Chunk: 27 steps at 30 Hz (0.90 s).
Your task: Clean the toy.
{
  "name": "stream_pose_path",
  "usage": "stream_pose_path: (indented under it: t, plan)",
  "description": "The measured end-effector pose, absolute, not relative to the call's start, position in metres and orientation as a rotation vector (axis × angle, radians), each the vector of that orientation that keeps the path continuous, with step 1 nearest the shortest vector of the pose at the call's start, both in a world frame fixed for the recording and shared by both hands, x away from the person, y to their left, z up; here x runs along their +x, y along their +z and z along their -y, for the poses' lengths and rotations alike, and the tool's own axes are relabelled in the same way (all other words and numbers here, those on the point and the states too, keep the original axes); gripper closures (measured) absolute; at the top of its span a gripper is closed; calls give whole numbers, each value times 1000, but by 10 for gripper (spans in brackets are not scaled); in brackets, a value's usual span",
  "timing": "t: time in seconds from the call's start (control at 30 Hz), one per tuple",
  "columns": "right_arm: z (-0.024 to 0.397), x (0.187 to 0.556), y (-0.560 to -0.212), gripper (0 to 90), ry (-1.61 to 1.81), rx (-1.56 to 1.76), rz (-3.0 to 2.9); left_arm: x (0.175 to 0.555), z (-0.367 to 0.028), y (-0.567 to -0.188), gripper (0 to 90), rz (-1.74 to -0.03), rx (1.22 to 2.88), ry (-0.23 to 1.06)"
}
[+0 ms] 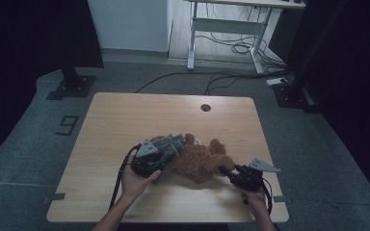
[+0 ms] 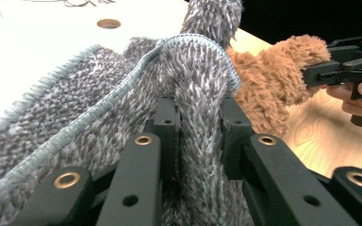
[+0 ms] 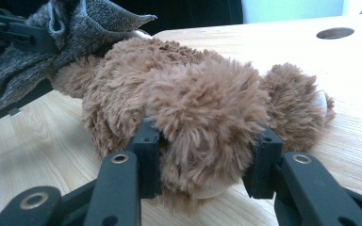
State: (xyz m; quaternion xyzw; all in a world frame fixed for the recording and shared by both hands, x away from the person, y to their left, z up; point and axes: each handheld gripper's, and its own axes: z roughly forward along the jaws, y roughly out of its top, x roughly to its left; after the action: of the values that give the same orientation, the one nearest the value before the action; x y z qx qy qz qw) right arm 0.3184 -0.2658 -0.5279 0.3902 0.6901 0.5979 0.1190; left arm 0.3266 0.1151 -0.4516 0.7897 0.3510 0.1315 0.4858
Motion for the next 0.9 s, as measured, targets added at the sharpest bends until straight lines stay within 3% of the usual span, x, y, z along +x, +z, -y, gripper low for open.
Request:
stream_pose_path:
  t: [0.33,0.9]
  plan:
    - [266,318,-528,575,1745,1139,-2022,332,-148,-447,734,-919,1836,328]
    - [266,318,-529,576,1743,1146,-2018,343,-183,-471,724,-1038,1866,315]
